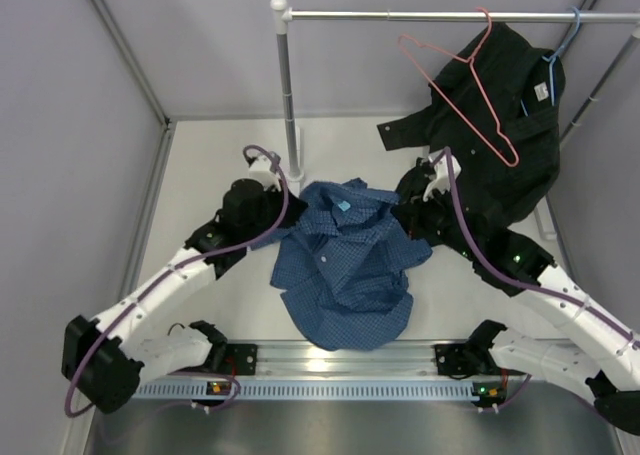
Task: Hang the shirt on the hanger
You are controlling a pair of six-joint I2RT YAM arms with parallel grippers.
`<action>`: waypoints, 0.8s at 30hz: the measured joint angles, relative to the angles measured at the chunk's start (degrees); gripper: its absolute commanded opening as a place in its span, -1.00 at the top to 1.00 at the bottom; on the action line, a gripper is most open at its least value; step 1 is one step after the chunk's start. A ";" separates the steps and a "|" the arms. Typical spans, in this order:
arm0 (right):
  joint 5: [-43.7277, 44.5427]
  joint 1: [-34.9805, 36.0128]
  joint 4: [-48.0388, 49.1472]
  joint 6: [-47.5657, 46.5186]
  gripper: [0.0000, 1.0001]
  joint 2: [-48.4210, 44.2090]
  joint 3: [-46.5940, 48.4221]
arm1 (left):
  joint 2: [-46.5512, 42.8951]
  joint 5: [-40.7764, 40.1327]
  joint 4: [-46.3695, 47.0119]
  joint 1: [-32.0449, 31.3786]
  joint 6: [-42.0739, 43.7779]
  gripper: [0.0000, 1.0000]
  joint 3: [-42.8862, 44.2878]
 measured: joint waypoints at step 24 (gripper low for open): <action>-16.24 -0.24 7.17 11.89 1.00 1.31 25.57 | -7.04 5.73 -22.69 -0.28 13.18 1.00 50.77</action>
